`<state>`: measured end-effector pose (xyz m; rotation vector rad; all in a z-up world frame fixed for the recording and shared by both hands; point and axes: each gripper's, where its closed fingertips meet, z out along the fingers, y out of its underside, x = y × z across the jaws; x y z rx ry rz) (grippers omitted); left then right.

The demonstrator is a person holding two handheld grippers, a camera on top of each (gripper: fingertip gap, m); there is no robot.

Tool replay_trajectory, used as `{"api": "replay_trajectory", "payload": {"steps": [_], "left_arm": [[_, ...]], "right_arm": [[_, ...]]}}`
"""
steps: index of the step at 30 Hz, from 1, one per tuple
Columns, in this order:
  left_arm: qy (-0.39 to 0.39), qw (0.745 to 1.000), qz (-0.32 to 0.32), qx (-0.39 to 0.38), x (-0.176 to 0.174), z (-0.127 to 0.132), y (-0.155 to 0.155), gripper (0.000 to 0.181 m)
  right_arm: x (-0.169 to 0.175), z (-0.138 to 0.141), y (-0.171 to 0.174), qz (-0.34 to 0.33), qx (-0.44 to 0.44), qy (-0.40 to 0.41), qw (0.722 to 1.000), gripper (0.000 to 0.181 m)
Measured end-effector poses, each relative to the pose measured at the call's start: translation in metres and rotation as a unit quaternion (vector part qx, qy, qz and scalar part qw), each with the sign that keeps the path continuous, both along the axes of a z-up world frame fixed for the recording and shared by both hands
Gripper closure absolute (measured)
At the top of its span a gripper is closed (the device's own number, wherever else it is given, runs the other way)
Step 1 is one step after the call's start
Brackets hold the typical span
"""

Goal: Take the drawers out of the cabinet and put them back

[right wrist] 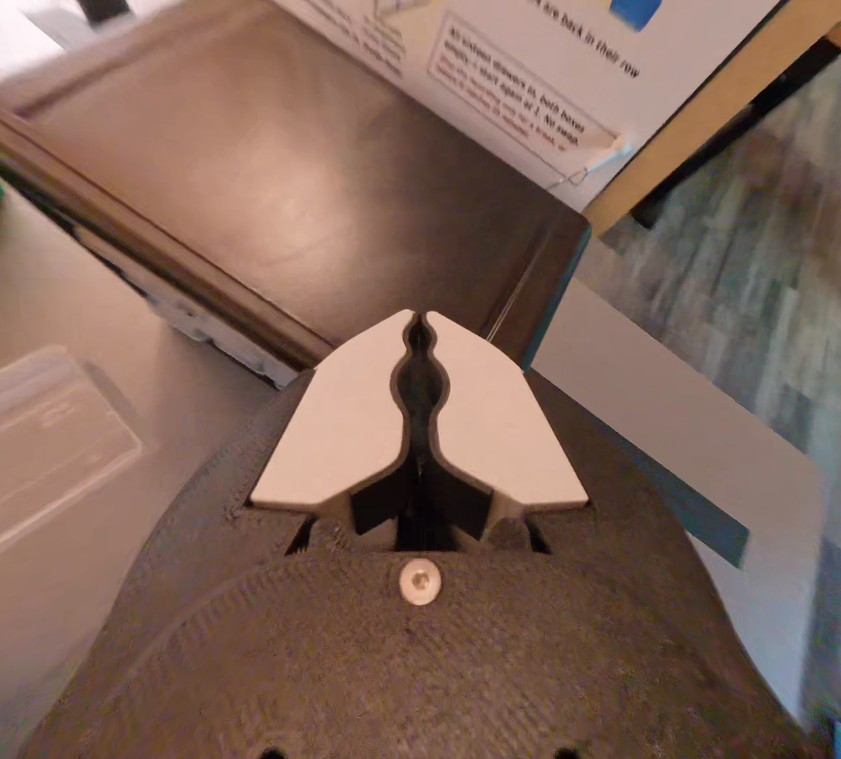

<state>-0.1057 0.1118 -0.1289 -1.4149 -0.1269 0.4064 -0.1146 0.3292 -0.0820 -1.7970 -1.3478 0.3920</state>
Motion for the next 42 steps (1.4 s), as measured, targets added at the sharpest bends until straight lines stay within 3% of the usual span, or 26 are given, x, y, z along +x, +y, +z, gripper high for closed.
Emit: {"api": "replay_trajectory", "payload": {"steps": [5,8,18,27,32,42], "left_arm": [[-0.068,0.997,0.028,-0.011,-0.014,-0.018,0.017,0.117],[-0.041,0.997,0.065,-0.01,-0.02,-0.017,0.024,0.116],[-0.086,0.991,0.101,-0.025,-0.027,-0.032,0.044,0.117],[-0.069,0.988,0.136,-0.018,-0.024,-0.026,0.053,0.117],[-0.075,0.988,0.137,-0.017,-0.026,-0.025,0.058,0.117],[-0.06,0.987,0.139,-0.061,-0.042,-0.047,0.085,0.117]], "right_arm": [[-0.002,-0.008,0.009,-0.029,0.025,-0.031,0.999,0.179],[-0.002,-0.008,0.009,-0.033,0.027,-0.037,0.998,0.179],[-0.002,-0.008,0.009,-0.014,0.031,-0.063,0.997,0.181],[-0.003,-0.008,0.009,0.016,0.015,-0.042,0.999,0.18],[-0.003,-0.007,0.008,0.023,0.01,-0.022,0.999,0.181],[-0.001,-0.007,0.007,0.022,0.003,-0.012,1.0,0.18]]}}
